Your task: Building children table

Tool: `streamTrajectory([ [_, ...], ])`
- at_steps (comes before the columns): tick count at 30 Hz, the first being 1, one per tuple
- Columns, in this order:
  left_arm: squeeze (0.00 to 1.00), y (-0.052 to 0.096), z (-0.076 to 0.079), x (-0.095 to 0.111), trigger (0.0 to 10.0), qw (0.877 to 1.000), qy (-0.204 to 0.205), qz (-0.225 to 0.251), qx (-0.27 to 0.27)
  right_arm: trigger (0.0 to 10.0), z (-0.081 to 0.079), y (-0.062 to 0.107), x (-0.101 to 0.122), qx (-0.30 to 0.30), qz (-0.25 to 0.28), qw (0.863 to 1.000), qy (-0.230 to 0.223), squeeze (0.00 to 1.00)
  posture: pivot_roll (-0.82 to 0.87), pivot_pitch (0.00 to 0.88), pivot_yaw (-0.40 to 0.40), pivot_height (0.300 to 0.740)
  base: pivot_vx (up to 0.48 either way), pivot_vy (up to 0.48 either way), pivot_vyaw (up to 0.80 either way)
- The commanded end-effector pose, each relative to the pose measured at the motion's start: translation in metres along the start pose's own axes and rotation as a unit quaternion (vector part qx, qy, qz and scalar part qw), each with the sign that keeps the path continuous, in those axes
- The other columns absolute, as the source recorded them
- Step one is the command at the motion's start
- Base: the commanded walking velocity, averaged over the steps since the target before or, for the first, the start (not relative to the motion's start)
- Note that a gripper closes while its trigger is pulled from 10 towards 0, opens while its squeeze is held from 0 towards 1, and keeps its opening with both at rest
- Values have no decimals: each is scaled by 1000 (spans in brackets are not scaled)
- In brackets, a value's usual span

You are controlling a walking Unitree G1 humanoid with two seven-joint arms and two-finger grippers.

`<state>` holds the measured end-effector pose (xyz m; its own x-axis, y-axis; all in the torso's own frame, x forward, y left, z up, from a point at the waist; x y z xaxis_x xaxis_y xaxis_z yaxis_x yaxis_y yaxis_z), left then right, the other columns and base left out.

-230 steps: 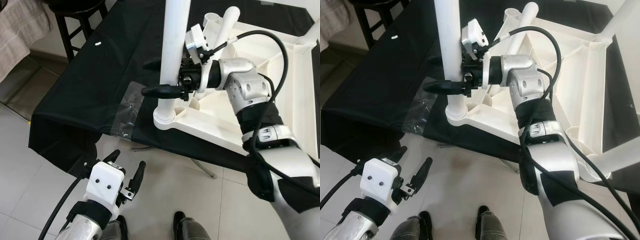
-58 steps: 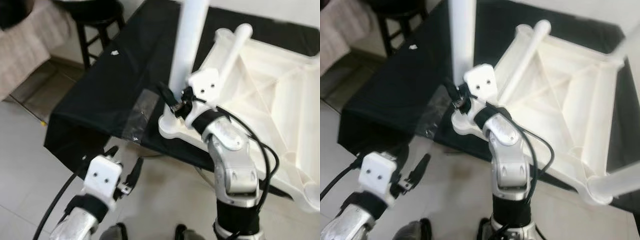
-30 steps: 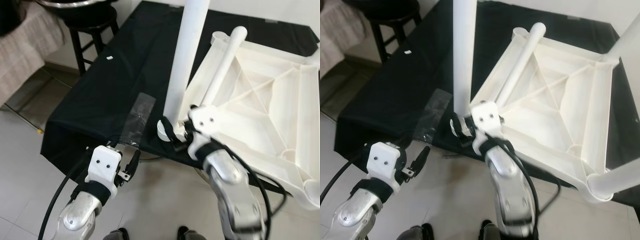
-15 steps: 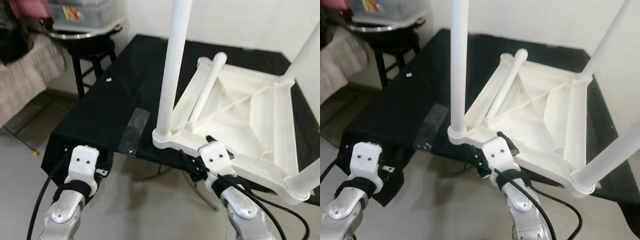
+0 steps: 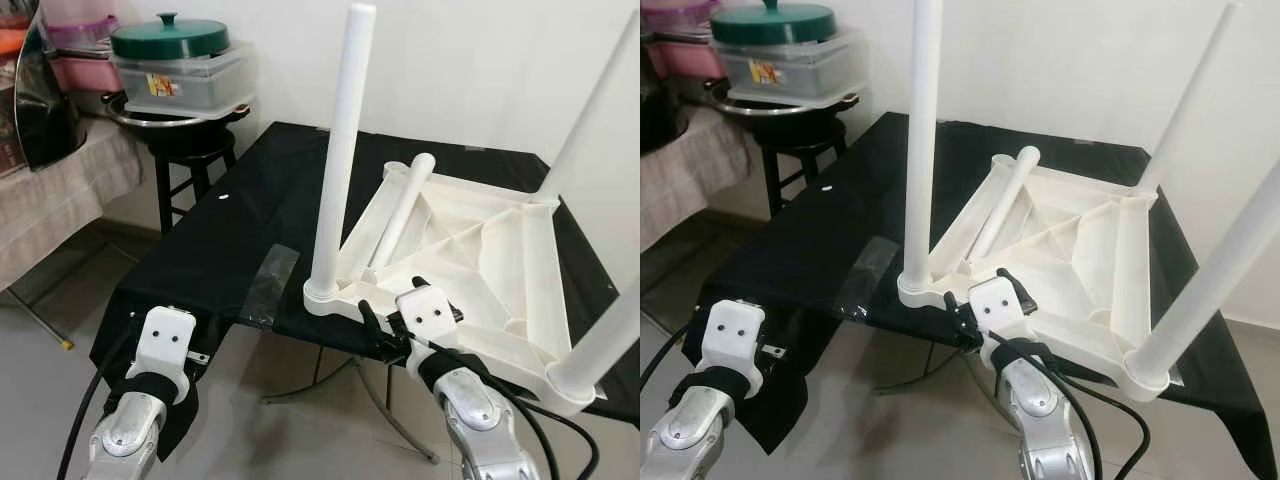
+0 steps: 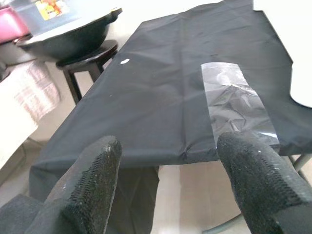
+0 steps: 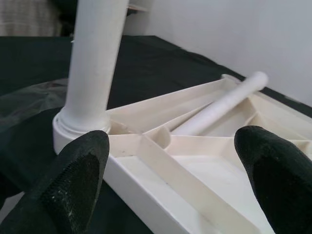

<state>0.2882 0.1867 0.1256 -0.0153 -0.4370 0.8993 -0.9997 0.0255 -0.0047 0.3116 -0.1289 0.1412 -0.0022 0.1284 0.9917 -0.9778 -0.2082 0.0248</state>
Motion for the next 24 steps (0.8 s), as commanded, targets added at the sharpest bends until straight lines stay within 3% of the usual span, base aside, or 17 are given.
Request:
streamTrajectory([
  [1,0,-1,1,0,10000,1000,-2,4,3,10000,-2,0,-5,5,-10,1000,2,0,-62,8,-33,740,0,480,-800],
  [15,0,-10,5,20,10000,999,-21,46,-7,10000,0,-1,-7,7,-10,1000,-9,0,-67,20,-33,740,0,37,-800],
  [24,0,-9,4,20,10000,999,-23,40,2,10000,-2,-1,-5,15,-2,1000,-9,0,-66,22,-35,740,0,0,-711],
])
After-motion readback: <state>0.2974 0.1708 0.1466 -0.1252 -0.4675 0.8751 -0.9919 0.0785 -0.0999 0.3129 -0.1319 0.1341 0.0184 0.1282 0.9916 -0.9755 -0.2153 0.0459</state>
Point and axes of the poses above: a point about 5 cm out from each wrist's last joint towards the gripper, its own y axis pointing back from the gripper into the wrist, its own x axis along the axis of the wrist's last joint, z = x × y, the point moved 5 cm from there along -y, pointing out of the wrist towards the gripper, and after that the axes turned 11 degrees about -y, right-handed, at the moved point
